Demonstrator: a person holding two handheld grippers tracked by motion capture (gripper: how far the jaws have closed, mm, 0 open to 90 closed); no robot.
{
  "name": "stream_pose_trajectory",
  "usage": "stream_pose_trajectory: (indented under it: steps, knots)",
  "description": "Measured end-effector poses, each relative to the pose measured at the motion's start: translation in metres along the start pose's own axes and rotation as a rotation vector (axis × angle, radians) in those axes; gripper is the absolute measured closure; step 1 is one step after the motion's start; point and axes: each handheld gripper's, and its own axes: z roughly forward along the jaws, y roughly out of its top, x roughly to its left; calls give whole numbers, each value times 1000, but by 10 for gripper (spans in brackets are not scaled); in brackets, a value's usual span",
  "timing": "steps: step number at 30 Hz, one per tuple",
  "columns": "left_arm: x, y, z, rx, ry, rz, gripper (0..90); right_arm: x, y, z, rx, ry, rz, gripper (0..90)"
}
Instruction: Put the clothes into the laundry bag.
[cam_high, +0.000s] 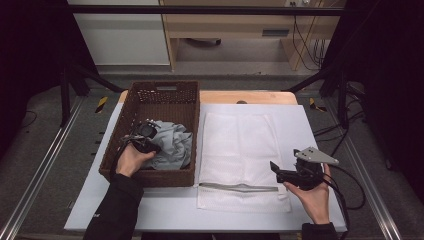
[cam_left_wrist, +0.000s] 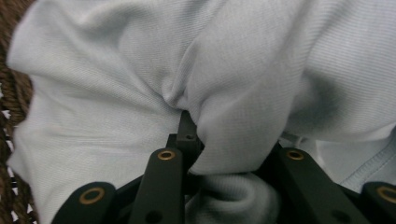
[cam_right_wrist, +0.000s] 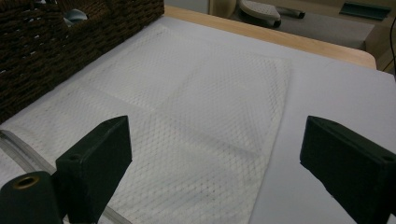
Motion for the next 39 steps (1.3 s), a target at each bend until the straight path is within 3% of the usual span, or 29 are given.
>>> stream_pose_trajectory:
  steps: [4,7,13,17,19,20,21,32,39]
  knots:
    - [2,-1,-11,-116,-6,-27,732,-1,1,-2,-3,-1,8,96]
    - [3,-2,-21,-204,2,-21,736,0,1,-2,-4,2,11,96]
    - [3,-3,-39,-339,22,-13,740,0,0,0,-2,3,8,95]
    - [5,-4,-53,-420,25,-43,743,1,1,-1,-8,3,16,95]
    - [4,-4,-67,-486,25,-49,744,0,1,-1,-10,1,13,95]
    - [4,-4,-67,-486,25,-49,744,0,1,-1,-10,1,13,95]
    - [3,-4,-77,-527,26,-53,744,0,1,-1,-9,0,14,94]
    - [-6,1,-123,-680,60,-57,743,0,1,-4,-25,0,13,94]
    - [-16,9,-148,-747,42,-47,743,0,1,-3,-26,1,13,93]
